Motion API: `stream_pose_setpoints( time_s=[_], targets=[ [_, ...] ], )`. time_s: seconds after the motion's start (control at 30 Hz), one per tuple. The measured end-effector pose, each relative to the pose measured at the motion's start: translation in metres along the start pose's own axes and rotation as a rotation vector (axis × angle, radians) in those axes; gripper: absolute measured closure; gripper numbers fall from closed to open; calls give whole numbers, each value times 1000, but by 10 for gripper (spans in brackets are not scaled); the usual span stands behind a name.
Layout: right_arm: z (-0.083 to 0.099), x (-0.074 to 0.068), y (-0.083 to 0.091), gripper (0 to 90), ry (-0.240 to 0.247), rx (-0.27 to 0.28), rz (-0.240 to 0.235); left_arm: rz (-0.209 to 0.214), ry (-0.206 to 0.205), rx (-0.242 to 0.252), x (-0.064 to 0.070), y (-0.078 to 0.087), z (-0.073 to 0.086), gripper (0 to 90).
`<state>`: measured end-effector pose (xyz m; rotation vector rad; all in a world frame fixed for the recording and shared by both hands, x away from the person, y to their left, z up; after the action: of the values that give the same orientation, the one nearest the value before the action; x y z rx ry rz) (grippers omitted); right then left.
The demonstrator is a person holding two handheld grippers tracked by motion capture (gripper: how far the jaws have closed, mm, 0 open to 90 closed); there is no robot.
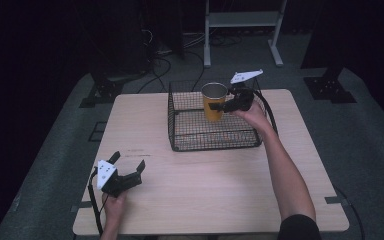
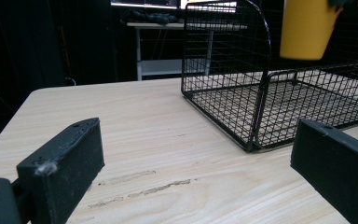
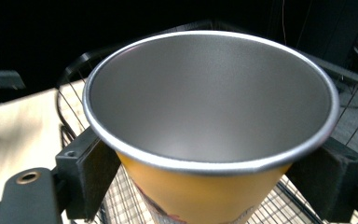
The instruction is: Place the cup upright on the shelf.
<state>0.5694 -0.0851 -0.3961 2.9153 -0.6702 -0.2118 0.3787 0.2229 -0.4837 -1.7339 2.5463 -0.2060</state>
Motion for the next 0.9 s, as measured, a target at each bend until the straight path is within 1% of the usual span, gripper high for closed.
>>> stream_pose_setpoints(
  time_s=[0.1, 0.2, 0.33, 0.4, 0.43, 0.47, 0.53, 0.63, 0.83, 0.87, 0.9],
  targets=[
    [12, 5, -6, 146, 14, -42, 8, 1, 1, 0, 0, 0, 0, 20],
    [20, 8, -9, 145, -9, -58, 4, 1, 1, -1, 0, 0, 0, 20],
    [29, 14, -12, 145, -6, -83, 11, 1, 2, -1, 0, 0, 0, 20],
    [34, 17, -12, 145, -28, -95, 20, 2, 3, -1, 0, 0, 0, 20],
    [36, 18, -13, 145, -40, -99, 17, -1, 2, -2, 0, 0, 0, 20],
    [37, 18, -13, 145, -41, -103, 15, -2, 2, -2, 0, 0, 1, 20],
    [38, 18, -15, 145, -28, -113, 17, 0, 4, -1, 0, 0, 0, 20],
    [41, 18, -16, 145, -24, -128, 16, 3, 0, -3, 0, 0, 1, 20],
    [51, 17, -19, 145, -17, -185, 8, 3, 1, -3, 0, 0, 1, 20],
    [52, 17, -20, 144, -21, -201, 3, 3, 0, -3, 0, 0, 1, 20],
    [55, 17, -21, 144, -32, -232, -7, 3, 0, -4, 0, 0, 1, 20]
  ],
)
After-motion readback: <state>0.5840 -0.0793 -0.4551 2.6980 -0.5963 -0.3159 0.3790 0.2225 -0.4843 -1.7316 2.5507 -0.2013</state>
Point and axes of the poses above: each handheld gripper's, and its own axes: y roughly backward along the jaws, z roughly out of its underside, x roughly to its right, the point moved 9 cm from there along -y, roughly forward along the jaws, and after that the axes turned 15 degrees about x, right-handed, at the moved point
